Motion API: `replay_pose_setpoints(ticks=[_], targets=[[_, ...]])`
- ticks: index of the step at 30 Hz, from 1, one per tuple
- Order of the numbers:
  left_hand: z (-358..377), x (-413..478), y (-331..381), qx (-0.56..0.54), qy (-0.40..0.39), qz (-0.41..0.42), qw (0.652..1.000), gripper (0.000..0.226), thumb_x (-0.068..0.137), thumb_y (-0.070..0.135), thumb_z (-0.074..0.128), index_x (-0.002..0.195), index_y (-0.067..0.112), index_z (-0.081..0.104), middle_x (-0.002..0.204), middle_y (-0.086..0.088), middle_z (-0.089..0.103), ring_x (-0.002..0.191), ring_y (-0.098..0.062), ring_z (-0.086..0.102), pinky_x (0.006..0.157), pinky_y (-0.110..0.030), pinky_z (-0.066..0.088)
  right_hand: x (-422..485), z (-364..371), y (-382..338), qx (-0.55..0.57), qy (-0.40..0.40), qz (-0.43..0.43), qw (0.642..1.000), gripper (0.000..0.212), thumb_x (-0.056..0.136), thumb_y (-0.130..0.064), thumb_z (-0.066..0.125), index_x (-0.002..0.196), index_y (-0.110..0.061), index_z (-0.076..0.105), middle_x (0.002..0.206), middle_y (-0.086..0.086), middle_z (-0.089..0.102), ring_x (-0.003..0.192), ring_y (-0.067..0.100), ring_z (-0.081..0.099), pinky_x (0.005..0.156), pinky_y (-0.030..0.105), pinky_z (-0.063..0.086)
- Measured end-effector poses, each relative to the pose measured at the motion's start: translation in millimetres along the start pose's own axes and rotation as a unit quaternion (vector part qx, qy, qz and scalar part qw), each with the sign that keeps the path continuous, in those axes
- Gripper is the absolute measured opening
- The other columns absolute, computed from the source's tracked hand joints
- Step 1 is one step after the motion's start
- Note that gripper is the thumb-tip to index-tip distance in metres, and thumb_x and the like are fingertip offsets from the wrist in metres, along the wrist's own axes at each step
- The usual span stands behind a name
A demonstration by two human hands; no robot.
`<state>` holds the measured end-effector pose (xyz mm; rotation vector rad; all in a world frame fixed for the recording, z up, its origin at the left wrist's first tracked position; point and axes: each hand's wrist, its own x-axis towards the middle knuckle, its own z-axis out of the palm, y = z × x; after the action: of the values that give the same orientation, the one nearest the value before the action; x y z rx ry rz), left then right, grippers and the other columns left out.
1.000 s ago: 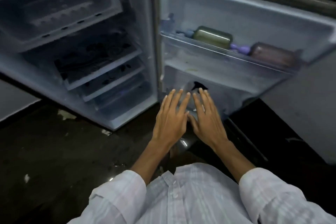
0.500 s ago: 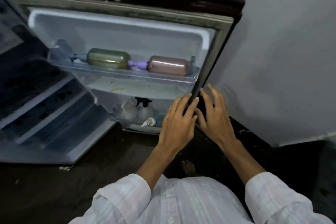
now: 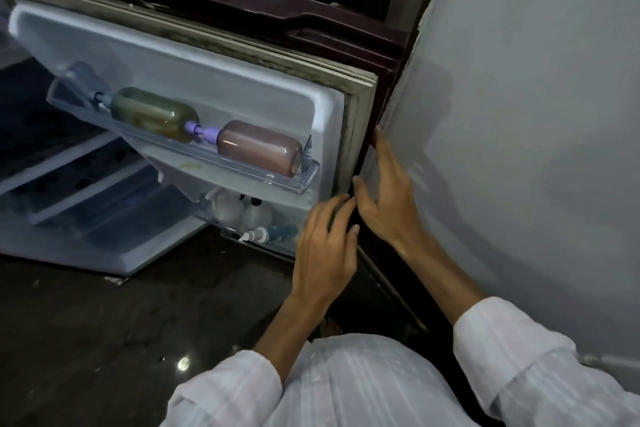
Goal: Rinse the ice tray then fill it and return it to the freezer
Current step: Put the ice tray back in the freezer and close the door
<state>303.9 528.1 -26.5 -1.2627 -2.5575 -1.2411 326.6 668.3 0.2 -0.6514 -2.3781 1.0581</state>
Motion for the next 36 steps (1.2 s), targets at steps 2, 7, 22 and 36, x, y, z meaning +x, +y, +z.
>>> replay_pose_setpoints(ticks=[2,7,22,36], targets=[[2,0,1,-0.005,0.008,-0.02,1.0,0.039,0.094,0.009,0.061,0.132,0.006,0.058,0.129,-0.011,0.06,0.119,-0.022,0.055,0.099,-0.033,0.05,0,0,1,0.038,0.012,0.01,0.999,0.072,0.094,-0.005,0.06,0.157,-0.007,0.025,0.16,0.009,0.034,0.146,0.018,0.034,0.12,0.028,0.03],[6,-8,4,-0.025,0.01,-0.085,0.996,0.04,0.096,0.01,0.059,0.136,0.01,0.055,0.13,-0.006,0.06,0.122,-0.015,0.053,0.103,-0.013,0.038,-4,-9,2,0.087,0.014,0.02,0.996,0.067,0.09,0.004,0.059,0.152,-0.009,0.037,0.151,0.006,0.048,0.138,0.018,0.048,0.113,0.035,0.043],[-13,-50,42,-0.238,0.076,-0.252,0.935,0.035,0.104,0.014,0.049,0.138,0.018,0.056,0.135,0.01,0.06,0.125,0.006,0.053,0.1,-0.007,0.041,-58,-25,-18,0.135,-0.021,-0.046,0.99,0.027,0.095,-0.005,0.063,0.123,-0.006,0.065,0.114,0.001,0.071,0.108,0.006,0.067,0.091,0.024,0.055],[-40,-91,39,-0.22,0.04,-0.324,0.919,0.057,0.105,0.031,0.043,0.157,0.03,0.02,0.147,-0.004,0.053,0.131,-0.011,0.052,0.105,-0.02,0.045,-29,6,-58,0.253,-0.201,-0.016,0.946,0.031,0.098,-0.024,0.059,0.127,-0.013,0.062,0.118,-0.004,0.069,0.113,0.008,0.065,0.096,0.027,0.053]])
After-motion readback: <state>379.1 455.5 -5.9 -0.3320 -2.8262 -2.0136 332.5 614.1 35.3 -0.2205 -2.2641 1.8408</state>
